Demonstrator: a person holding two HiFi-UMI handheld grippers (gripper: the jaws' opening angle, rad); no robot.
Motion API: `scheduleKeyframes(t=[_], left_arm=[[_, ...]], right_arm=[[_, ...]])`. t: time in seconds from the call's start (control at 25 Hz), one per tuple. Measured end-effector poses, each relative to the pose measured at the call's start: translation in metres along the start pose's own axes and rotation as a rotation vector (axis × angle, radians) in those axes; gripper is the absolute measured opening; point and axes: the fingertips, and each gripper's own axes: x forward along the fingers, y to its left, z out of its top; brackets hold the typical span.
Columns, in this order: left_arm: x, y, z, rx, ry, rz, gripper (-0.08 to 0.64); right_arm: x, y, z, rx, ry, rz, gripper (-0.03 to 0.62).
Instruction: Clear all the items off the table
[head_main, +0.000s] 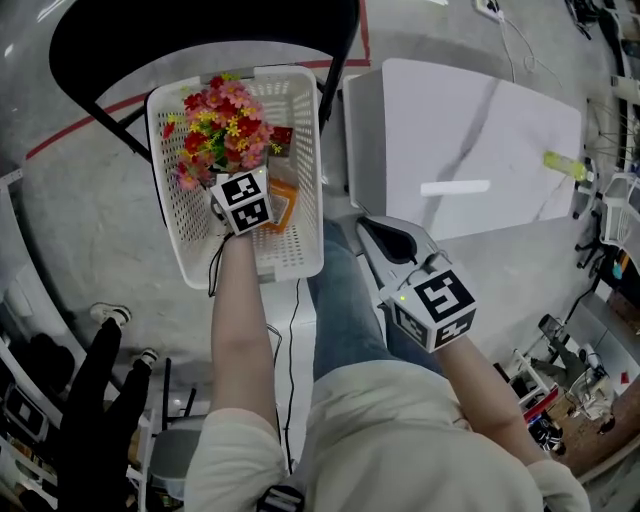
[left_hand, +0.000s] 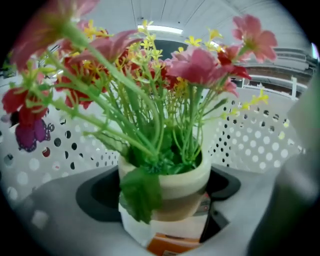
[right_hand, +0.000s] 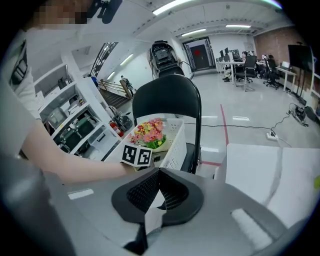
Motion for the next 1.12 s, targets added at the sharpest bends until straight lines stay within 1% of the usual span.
scheduleKeyframes(t=[0.16, 0.28, 0.52, 0.68, 0.96, 1.12], left_arm=[[0.011, 0.003, -0.007, -0.032, 0.017, 0.001, 0.498], [0.02, 0.003, -0.014, -0.031, 0.038, -0.005, 0.499], [0.031, 0.002, -0.027, -0.049, 0.115, -0.034, 0.499], [0.033, -0.002, -0.037, -0.037, 0.172, -0.059, 0.499], [0.035, -0.005, -0.037, -0.021, 0.192, -0.081, 0.501], [0.029, -0.008, -0.039, 0.018, 0.219, -0.093, 0.512]], right_arm=[[0.004, -0.001, -0.004, 0.005, 0.012, -0.002, -0.002], [0.007, -0.003, -0.005, 0.001, 0.014, -0.007, -0.002], [0.005, -0.004, -0.007, 0.001, 0.011, -0.016, -0.002], [0.003, -0.003, -0.007, -0.001, 0.009, -0.014, -0.002], [-0.001, -0.005, -0.003, 0.002, -0.004, -0.017, -0.002], [-0.004, -0.003, 0.0, -0.003, -0.015, -0.018, -0.002]])
